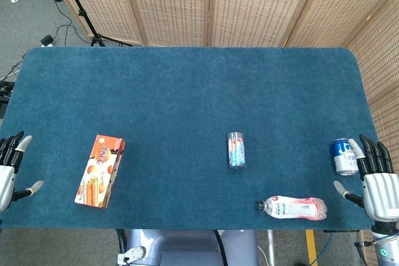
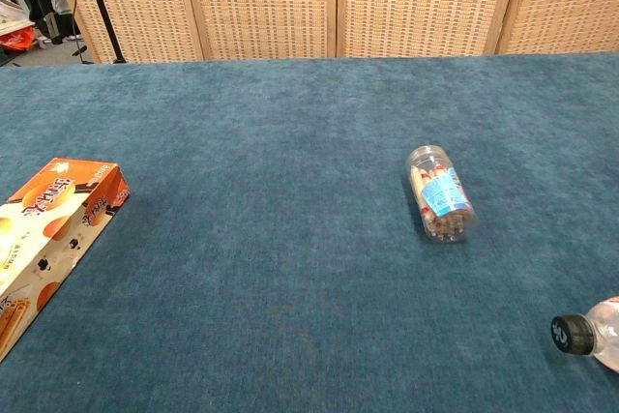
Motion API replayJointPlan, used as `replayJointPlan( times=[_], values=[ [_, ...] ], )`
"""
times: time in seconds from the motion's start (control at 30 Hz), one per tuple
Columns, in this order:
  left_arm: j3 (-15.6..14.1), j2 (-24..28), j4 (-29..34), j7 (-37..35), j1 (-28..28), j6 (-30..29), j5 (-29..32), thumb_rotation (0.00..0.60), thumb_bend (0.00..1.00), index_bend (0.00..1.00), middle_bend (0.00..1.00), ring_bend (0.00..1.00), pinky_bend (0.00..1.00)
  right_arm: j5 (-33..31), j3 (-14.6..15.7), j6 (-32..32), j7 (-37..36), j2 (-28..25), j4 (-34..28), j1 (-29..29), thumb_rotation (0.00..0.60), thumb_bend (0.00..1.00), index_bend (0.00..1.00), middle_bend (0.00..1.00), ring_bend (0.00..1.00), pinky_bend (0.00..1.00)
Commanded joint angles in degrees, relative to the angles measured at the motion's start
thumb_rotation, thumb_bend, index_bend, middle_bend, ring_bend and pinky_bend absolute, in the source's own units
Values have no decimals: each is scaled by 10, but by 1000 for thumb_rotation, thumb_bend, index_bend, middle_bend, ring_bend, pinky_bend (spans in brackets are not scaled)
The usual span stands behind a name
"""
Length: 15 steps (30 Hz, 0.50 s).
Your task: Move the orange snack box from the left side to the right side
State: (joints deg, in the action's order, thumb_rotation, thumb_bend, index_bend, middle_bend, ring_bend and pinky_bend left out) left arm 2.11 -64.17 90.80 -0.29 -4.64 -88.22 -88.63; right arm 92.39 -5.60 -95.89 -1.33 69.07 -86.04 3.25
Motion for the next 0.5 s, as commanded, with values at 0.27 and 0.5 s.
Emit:
replayJointPlan(
  times=[0.27, 0.5],
  values=[
    [-1, 1, 0, 0, 1, 2, 1, 600, 0, 0, 0, 0, 0, -1, 1, 3, 0, -1, -2, 0, 600, 0, 0, 0, 0, 0],
    [-44, 18, 7, -17, 3, 9, -60, 600, 0, 0, 0, 0, 0, -6, -1, 7, -2, -3, -7, 0, 600, 0, 0, 0, 0, 0]
  ],
)
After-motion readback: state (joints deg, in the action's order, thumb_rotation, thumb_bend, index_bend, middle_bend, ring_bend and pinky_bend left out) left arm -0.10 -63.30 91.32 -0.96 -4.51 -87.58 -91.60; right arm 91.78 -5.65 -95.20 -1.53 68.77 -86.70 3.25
